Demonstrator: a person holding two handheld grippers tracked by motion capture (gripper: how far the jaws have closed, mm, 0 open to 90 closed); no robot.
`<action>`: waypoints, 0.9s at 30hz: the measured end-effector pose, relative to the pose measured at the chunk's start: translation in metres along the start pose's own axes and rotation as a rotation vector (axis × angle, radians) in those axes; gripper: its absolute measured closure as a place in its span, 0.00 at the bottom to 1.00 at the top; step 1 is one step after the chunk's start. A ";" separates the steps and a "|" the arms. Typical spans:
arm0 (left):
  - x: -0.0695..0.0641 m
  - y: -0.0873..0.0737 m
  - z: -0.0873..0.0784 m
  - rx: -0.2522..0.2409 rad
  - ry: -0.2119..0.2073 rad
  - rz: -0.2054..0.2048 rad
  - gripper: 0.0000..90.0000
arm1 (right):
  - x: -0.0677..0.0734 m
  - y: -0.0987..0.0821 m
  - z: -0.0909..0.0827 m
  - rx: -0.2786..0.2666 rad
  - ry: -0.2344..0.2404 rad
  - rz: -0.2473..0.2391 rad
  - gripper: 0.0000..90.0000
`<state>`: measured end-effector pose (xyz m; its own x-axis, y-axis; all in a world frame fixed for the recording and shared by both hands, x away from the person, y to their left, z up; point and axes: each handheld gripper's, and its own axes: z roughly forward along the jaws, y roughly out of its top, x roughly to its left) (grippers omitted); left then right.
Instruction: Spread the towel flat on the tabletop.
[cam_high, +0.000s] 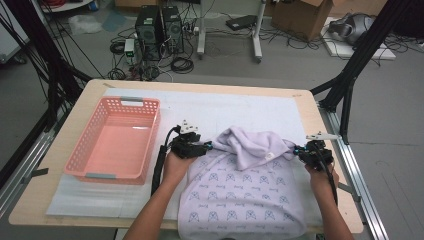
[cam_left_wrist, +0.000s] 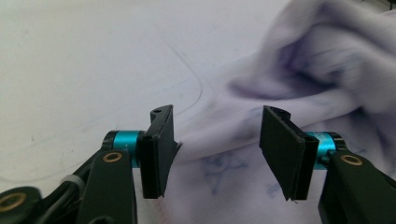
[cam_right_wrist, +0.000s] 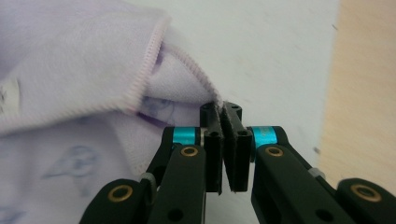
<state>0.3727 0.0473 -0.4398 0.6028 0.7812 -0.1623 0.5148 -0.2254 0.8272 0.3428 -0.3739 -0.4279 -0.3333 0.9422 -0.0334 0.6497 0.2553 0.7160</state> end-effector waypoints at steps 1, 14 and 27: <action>0.000 -0.001 0.001 0.012 0.007 0.003 0.49 | -0.002 -0.001 0.000 0.003 0.009 0.011 0.95; -0.011 -0.014 -0.006 0.109 0.025 0.096 0.92 | 0.029 -0.038 -0.041 -0.033 0.189 -0.096 0.55; -0.020 -0.031 -0.038 0.111 -0.006 0.061 0.95 | 0.040 -0.064 -0.050 0.027 0.279 -0.113 0.95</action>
<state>0.3209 0.0609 -0.4419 0.6386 0.7606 -0.1168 0.5409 -0.3357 0.7712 0.2534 -0.3638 -0.4405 -0.5772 0.8123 0.0836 0.6145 0.3647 0.6996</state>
